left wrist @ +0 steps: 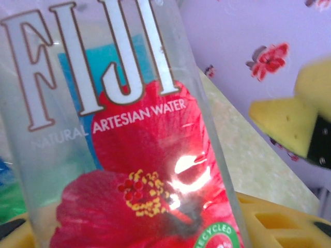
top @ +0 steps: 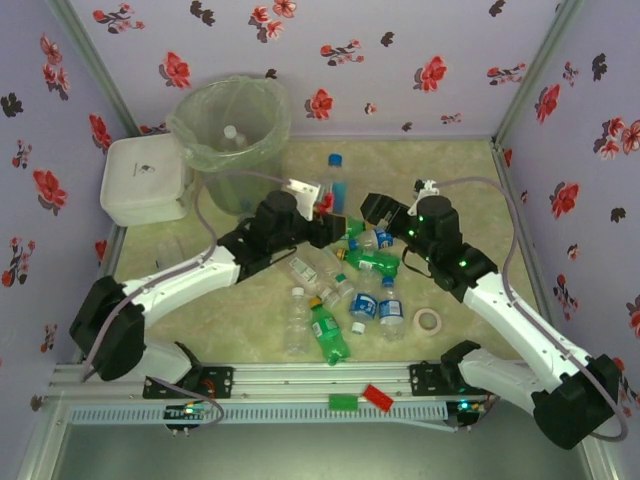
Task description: Put the plastic bottles in the bin
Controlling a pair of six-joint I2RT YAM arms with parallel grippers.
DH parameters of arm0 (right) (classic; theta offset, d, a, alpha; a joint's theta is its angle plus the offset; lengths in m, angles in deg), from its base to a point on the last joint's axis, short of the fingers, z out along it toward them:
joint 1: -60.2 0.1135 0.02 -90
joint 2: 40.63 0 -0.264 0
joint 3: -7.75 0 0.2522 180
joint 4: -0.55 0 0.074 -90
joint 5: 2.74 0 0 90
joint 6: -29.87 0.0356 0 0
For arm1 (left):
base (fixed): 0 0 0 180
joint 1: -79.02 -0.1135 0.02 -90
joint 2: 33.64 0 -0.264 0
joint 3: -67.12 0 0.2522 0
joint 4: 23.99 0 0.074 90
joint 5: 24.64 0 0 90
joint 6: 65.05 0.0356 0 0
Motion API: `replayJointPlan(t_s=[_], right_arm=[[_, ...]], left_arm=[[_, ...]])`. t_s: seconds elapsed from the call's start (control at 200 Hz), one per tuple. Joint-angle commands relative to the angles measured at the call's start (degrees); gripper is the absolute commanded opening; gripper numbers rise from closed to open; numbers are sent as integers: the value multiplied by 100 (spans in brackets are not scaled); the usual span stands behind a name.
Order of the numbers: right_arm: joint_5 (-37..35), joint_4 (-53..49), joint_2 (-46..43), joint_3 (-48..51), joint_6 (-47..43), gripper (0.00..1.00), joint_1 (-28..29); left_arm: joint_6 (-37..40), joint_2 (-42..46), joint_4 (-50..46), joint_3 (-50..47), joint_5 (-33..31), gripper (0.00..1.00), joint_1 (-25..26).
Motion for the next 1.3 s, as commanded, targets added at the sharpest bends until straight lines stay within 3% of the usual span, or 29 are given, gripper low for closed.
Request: replayJointPlan(t_s=[0.0,0.255,0.62,0.835,1.1,1.295], right_arm=[[-159,-258,98,111,-205,100,-40],[68,-194,452,275,-203,100,-40],[3,-300,257,348,-240,100,-40],[-119,-432,64,444,-252,100,-40],[-179,-414,79,549,-230,100,-40],[-176,-421,95,574,-224,100,-40]], left_arm=[[577,355,-778,634,-310,42,-343],[1241,285,-1768,2086,-710,42,-1437],[1405,-1144,-2839,3968,-780,43,-2657],[1520,-2221,-3801,4966,-804,45,-2869],[1548,-2663,-3901,5020,-930,49,-2970],[1542,-2766,-4035,5206,-942,69,-2980]])
